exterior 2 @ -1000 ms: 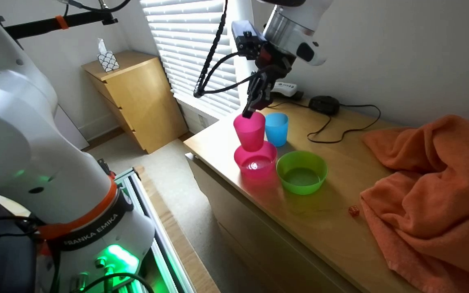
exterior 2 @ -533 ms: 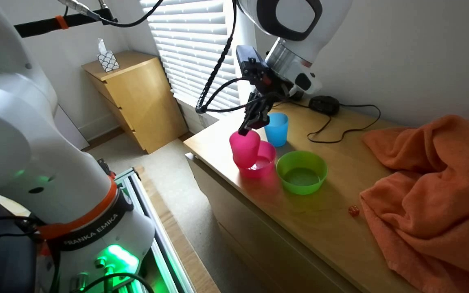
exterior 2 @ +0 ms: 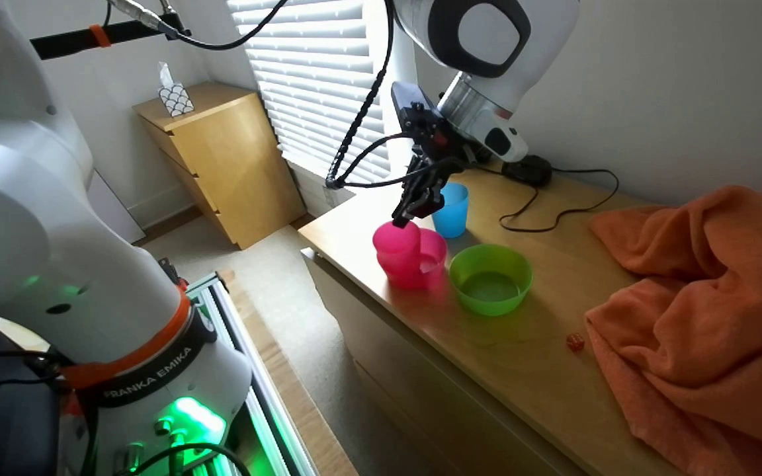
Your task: Swap the pink cup and blue cup's positions
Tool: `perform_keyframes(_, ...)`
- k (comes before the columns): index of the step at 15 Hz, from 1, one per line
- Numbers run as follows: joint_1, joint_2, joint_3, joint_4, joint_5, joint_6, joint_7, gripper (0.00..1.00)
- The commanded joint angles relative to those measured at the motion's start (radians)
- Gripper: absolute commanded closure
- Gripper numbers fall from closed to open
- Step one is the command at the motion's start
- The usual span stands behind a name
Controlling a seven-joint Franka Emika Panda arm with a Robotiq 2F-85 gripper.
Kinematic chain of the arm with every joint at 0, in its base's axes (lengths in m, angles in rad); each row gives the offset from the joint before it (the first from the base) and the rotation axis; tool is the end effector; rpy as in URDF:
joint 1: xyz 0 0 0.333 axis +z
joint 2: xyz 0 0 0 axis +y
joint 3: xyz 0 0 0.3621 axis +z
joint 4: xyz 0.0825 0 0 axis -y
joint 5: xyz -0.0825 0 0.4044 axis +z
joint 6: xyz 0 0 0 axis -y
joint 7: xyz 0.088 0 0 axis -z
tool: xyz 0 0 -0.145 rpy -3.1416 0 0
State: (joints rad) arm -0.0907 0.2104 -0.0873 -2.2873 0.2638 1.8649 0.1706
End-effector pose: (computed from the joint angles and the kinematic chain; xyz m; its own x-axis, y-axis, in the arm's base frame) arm 0.4513 -0.0522 0.2292 0.6965 -0.3774 -0.6103 -0.5003 -0.8651 -0.0360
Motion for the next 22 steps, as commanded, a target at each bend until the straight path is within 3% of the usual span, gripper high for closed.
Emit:
perform_keyframes(1,0.003,-0.016,-0.001,0.001,0.002,0.003,0.005,0.47)
perform_keyframes(6,-0.009,-0.092,-0.014,-0.017,-0.003,0.044,-0.012,0.10)
perform_keyframes(8,-0.012,-0.111,-0.019,-0.020,-0.005,0.098,-0.018,0.00)
perform_keyframes(16,0.004,-0.064,-0.003,-0.027,0.004,0.352,-0.007,0.00)
perform_keyframes(21,0.007,-0.022,0.014,-0.037,0.005,0.432,-0.022,0.00)
perform_keyframes(22,0.007,-0.015,0.018,-0.038,0.006,0.441,-0.028,0.05)
